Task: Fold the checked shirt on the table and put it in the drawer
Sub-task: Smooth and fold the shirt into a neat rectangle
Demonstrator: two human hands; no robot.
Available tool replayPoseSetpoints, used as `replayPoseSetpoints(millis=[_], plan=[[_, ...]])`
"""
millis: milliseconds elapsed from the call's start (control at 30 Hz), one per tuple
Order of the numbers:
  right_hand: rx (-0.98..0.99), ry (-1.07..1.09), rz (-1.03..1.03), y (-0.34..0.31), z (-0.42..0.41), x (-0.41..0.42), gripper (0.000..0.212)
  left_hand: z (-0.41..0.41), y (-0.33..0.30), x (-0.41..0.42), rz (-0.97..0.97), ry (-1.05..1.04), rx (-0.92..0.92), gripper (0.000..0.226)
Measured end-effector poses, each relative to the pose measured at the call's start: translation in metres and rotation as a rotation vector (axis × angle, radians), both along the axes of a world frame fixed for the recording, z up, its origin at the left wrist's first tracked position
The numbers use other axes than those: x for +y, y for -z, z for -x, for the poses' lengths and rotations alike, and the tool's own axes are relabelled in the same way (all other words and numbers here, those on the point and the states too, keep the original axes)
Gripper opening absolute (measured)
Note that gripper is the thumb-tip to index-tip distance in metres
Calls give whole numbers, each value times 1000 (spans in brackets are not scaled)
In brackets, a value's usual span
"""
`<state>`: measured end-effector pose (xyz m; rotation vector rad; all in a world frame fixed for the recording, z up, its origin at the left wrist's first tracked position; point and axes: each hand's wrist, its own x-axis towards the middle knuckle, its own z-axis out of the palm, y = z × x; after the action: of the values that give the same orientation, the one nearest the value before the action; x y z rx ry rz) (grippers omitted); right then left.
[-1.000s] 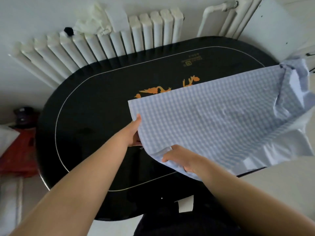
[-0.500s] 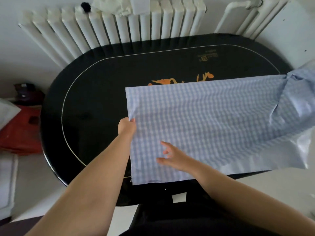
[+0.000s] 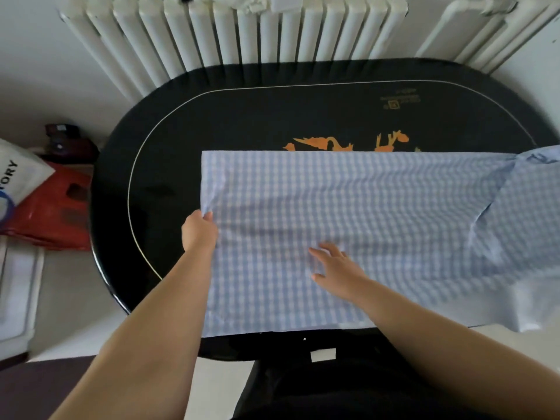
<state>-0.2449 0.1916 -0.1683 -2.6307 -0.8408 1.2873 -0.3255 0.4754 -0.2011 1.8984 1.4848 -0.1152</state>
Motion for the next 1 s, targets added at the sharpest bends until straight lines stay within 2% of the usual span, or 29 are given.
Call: replayPoseSetpoints(millis=[300,567,733,833,900,1000], plan=[[23,-178,-99,14,14,43,61,52,-13,96,-108,-80,125,34],[36,-297,-93,8,23,81,64,71,-50,163,-214,-298,23,35],[105,-313,-82,8,32,92,69,82,-60,178,-179,-330,103,41],[154,-287,-85,9,32,91,71,74,-47,135,-259,-145,197,54],[191,-265,-101,5,30,88,70,60,-33,86,-308,115,219,64],[167,-155,-175,-1,25,77,60,32,-16,-2,-276,500,172,63]])
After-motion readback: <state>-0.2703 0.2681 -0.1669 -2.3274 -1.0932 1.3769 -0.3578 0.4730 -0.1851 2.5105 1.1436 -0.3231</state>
